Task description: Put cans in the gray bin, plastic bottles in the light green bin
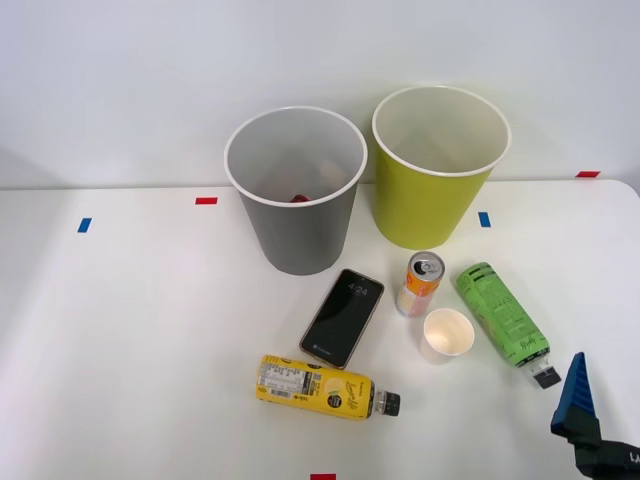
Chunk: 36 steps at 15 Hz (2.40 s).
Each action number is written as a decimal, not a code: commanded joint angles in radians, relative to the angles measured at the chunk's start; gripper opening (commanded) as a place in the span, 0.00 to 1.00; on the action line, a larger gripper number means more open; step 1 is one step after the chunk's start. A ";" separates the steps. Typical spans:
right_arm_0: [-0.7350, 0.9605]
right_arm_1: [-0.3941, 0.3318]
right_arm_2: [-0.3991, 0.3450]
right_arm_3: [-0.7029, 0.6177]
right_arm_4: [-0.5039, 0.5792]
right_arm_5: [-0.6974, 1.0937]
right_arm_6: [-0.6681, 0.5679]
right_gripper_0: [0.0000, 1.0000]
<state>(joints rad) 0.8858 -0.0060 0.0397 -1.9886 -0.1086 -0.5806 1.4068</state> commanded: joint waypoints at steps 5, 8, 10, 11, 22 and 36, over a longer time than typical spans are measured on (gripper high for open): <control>0.094 -0.190 0.134 0.134 0.009 -0.225 0.159 1.00; 0.142 -0.203 0.203 0.142 0.004 -0.225 0.267 1.00; 0.143 -0.198 0.236 0.169 0.001 -0.225 0.267 1.00; 0.145 -0.192 0.243 0.183 0.004 -0.225 0.267 1.00; 0.147 -0.187 0.250 0.209 0.029 -0.225 0.267 1.00; 0.147 -0.187 0.250 0.209 0.029 -0.225 0.267 1.00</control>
<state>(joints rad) 1.0323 -0.1932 0.2900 -1.7794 -0.0798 -0.8056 1.6736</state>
